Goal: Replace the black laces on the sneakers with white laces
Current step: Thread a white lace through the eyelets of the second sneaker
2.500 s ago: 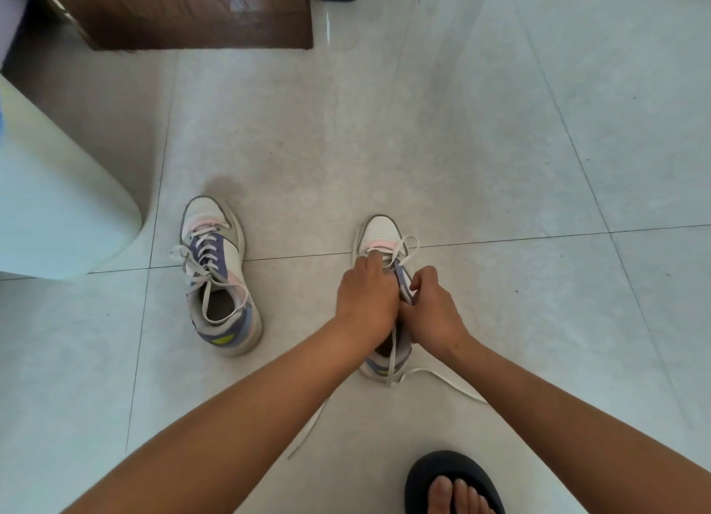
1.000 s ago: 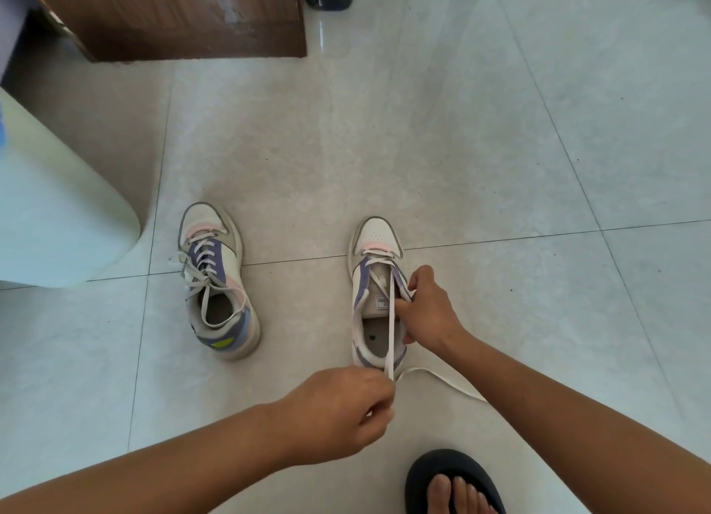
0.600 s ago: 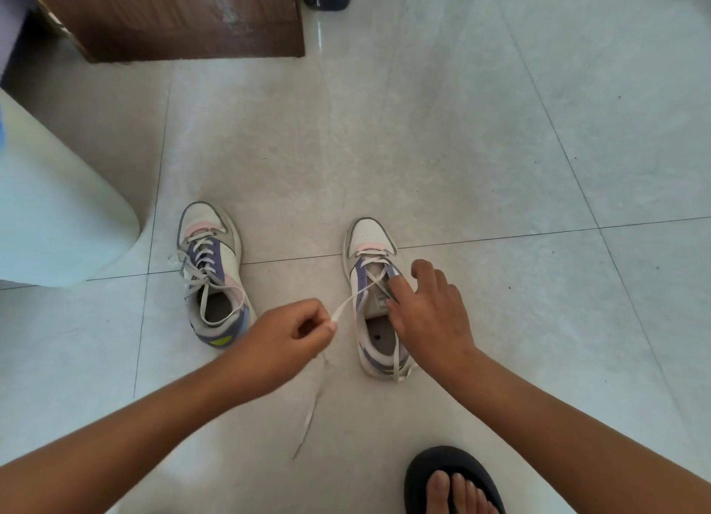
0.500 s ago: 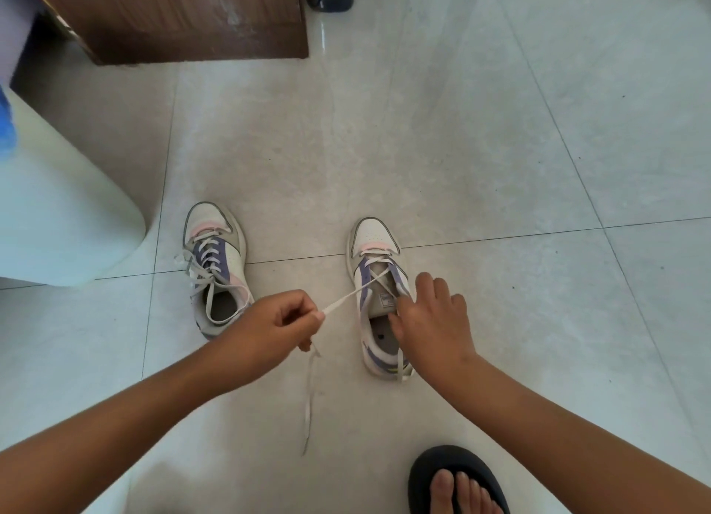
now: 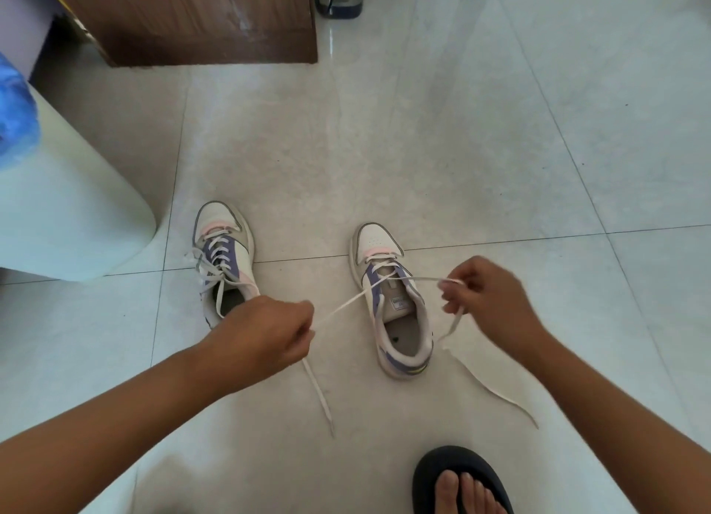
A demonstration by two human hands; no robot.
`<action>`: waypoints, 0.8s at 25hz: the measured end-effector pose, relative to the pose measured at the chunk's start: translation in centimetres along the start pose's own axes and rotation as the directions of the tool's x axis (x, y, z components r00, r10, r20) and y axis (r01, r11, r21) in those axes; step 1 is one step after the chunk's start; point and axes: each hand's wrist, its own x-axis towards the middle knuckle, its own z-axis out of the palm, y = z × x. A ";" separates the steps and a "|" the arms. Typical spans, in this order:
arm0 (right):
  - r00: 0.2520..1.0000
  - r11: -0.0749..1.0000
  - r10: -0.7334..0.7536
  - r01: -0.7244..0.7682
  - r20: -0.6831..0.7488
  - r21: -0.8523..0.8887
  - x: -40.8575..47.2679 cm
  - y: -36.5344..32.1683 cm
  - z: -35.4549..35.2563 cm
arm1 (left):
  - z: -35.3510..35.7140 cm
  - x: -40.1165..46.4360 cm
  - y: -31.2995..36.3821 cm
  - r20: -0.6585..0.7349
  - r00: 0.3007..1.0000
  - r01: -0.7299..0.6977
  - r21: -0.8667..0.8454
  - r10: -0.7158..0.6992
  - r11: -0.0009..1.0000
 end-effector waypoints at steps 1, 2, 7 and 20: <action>0.998 0.999 -0.003 0.006 -0.058 0.050 0.5 -0.1 -1.5 | 0.3 -0.4 -0.3 0.058 0.994 -0.101 0.102 0.096 0.990; 0.994 0.999 -0.023 0.028 -0.104 0.046 1.0 -0.2 -3.0 | 0.8 -0.8 -0.6 0.124 0.982 -0.161 0.173 0.141 0.972; 0.953 0.675 0.249 -0.040 0.176 -0.736 3.2 4.0 -7.4 | 2.9 -1.5 1.3 0.381 0.923 -0.164 0.278 0.048 0.946; 0.897 0.931 0.168 -0.009 0.408 -0.364 6.7 0.4 3.7 | 5.4 12.0 4.0 0.530 0.645 0.755 -0.335 -0.550 0.564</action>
